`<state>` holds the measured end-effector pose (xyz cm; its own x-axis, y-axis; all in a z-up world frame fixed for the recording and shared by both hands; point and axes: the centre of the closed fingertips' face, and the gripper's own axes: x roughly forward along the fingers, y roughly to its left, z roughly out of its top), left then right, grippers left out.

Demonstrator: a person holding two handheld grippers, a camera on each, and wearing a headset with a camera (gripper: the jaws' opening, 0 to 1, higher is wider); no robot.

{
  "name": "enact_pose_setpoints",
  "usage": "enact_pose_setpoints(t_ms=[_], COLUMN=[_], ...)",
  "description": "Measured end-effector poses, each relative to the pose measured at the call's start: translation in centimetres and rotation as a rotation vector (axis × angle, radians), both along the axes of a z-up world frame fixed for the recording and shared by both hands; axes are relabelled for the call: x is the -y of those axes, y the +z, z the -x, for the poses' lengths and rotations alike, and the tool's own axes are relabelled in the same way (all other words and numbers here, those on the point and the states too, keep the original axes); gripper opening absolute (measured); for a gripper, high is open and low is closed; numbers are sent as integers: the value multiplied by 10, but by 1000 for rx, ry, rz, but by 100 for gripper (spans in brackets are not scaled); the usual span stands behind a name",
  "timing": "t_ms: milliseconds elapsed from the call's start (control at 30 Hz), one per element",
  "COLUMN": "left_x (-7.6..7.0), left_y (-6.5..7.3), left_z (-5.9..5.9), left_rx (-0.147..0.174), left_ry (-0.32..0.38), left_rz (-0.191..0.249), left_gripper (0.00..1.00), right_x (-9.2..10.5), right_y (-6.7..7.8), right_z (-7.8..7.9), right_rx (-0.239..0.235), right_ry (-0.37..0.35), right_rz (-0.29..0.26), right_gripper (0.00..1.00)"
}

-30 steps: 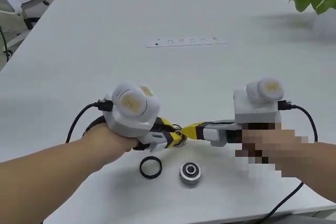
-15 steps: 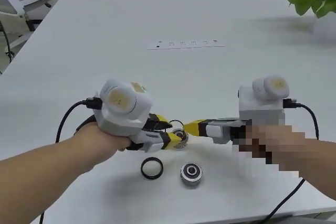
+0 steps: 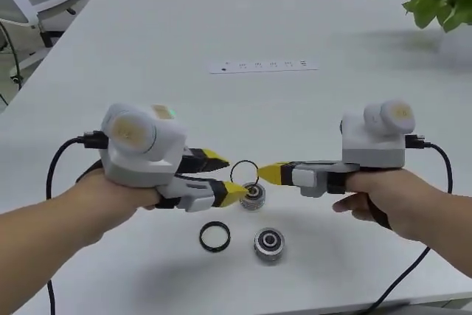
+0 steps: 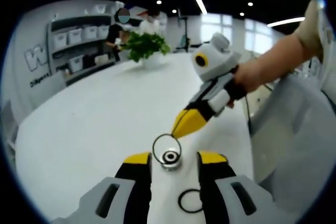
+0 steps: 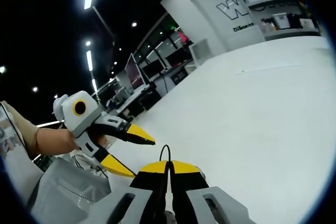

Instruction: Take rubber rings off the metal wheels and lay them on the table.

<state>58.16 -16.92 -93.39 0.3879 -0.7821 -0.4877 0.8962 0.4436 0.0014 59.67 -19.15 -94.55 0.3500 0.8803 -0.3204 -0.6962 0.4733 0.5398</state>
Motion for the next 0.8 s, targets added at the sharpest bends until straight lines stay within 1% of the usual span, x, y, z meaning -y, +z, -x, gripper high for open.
enact_pose_setpoints(t_ms=[67, 133, 333, 633, 733, 800], left_x=[-4, -8, -16, -34, -39, -43], left_y=[4, 9, 21, 28, 26, 24], left_z=[0, 3, 16, 29, 33, 36], left_rx=[7, 8, 16, 16, 20, 13], left_ry=[3, 11, 15, 41, 46, 53], left_rz=[11, 22, 47, 67, 63, 62], left_gripper=[37, 38, 43, 48, 51, 52], right_x=[-2, -5, -13, -19, -22, -24], right_y=[2, 5, 12, 14, 14, 13], right_z=[3, 6, 15, 24, 27, 30], right_rx=[-3, -6, -10, -21, -30, -37], right_ry=[7, 14, 38, 63, 75, 83], right_rz=[-4, -13, -29, -35, -35, -35], right_gripper=[0, 0, 0, 0, 0, 0])
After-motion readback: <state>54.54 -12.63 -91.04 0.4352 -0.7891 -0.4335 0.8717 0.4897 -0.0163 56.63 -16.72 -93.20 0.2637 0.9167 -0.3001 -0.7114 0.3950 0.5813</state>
